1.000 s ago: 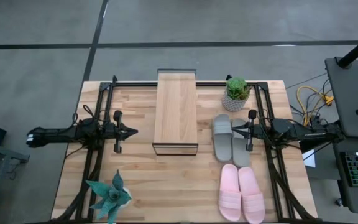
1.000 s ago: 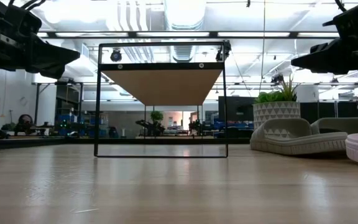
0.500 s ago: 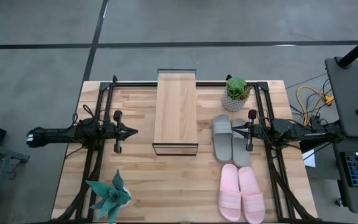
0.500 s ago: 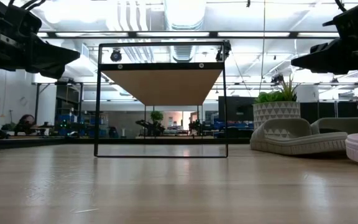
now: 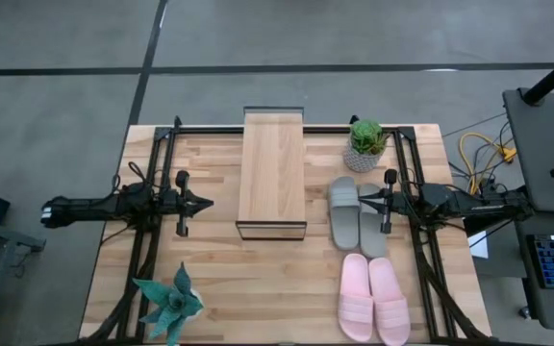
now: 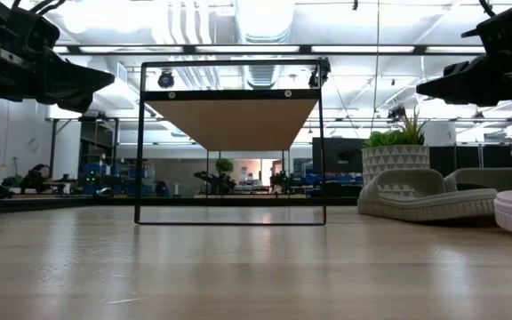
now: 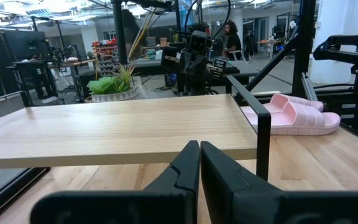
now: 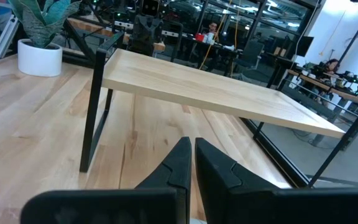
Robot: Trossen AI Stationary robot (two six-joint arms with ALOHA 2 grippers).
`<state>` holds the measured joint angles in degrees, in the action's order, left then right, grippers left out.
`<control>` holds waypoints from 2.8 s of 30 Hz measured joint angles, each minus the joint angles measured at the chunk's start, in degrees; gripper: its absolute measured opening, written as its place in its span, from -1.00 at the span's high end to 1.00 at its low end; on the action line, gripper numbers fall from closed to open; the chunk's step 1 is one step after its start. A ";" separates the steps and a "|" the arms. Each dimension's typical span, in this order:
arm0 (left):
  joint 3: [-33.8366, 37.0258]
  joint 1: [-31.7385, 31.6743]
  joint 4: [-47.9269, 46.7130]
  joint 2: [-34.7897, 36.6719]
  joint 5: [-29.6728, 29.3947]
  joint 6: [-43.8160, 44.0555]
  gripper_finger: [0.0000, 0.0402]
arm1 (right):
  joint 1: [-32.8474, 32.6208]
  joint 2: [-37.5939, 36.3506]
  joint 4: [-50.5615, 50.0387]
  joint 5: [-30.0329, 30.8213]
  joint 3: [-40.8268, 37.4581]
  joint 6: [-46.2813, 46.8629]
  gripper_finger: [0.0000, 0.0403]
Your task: Pick and place slides into the shelf
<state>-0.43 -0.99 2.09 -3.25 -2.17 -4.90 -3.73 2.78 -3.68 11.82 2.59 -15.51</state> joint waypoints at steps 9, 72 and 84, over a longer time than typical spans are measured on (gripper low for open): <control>0.02 0.00 0.02 -0.01 0.01 0.01 1.00 | 0.00 -0.01 0.00 -0.01 0.00 -0.01 0.94; -1.48 -0.04 32.93 -16.05 -4.83 -7.57 0.02 | -0.16 27.05 12.74 -1.28 19.56 3.51 0.87; -1.49 -0.04 33.43 -18.38 -4.90 -7.54 -0.01 | -0.19 50.62 -5.93 -7.35 43.96 5.64 0.47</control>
<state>-1.91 -1.04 35.52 -21.63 -7.07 -12.45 -3.93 53.40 -9.61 4.47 46.55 -9.87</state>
